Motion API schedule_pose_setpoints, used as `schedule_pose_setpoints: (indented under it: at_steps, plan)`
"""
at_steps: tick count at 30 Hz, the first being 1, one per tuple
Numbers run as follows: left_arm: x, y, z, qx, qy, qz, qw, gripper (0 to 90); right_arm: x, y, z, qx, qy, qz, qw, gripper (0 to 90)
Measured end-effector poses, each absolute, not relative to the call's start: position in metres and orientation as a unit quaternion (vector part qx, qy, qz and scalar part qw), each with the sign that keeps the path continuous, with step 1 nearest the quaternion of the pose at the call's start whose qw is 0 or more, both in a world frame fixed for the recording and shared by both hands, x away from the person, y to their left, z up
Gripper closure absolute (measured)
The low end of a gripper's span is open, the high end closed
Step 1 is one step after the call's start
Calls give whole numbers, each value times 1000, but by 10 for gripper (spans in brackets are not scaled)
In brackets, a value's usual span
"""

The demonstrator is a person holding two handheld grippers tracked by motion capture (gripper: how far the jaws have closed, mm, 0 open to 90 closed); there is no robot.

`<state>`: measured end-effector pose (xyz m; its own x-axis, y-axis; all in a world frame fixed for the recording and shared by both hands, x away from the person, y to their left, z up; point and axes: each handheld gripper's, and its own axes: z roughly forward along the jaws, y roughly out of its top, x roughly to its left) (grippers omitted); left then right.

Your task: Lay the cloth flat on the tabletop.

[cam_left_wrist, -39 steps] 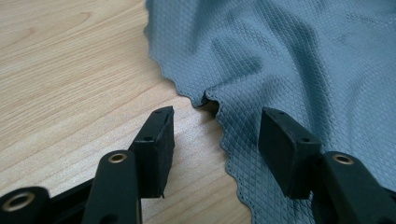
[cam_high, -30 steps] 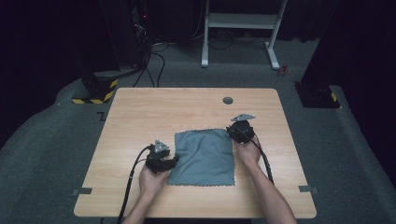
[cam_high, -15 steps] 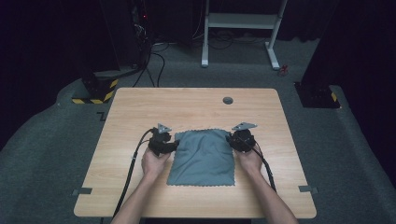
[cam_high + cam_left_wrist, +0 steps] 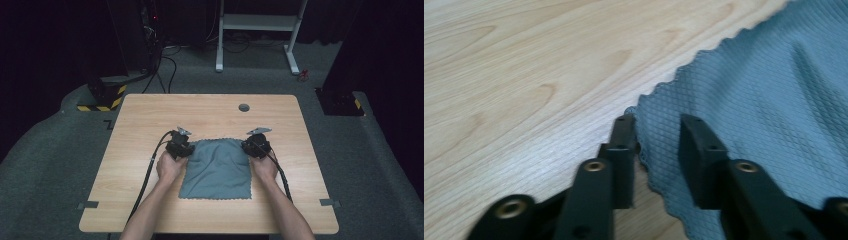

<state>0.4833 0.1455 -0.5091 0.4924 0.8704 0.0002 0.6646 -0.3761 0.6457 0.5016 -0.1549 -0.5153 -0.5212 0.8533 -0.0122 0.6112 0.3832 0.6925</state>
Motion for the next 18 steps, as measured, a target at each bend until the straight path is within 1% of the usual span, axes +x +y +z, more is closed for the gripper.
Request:
schedule_pose_setpoints:
  at_steps: [3,4,6,9,11,14,18]
  plan:
    - [487,140,-508,819,464,167,293,843,503,-155,-513,450,816,312,185,873]
    - [488,140,-508,818,466,166,295,879,504,-155,-513,451,817,309,182,889]
    - [490,140,-508,818,467,162,296,890,504,-153,-512,446,822,302,187,899]
    - [490,140,-503,820,455,185,294,893,504,-151,-509,434,827,297,200,900]
    - [492,142,-497,813,456,193,305,892,502,-150,-506,435,822,303,206,900]
    - [497,144,-492,811,456,203,306,890,503,-150,-505,435,820,306,214,900]
    - [505,144,-500,809,469,201,292,888,507,-151,-512,450,818,295,205,900]
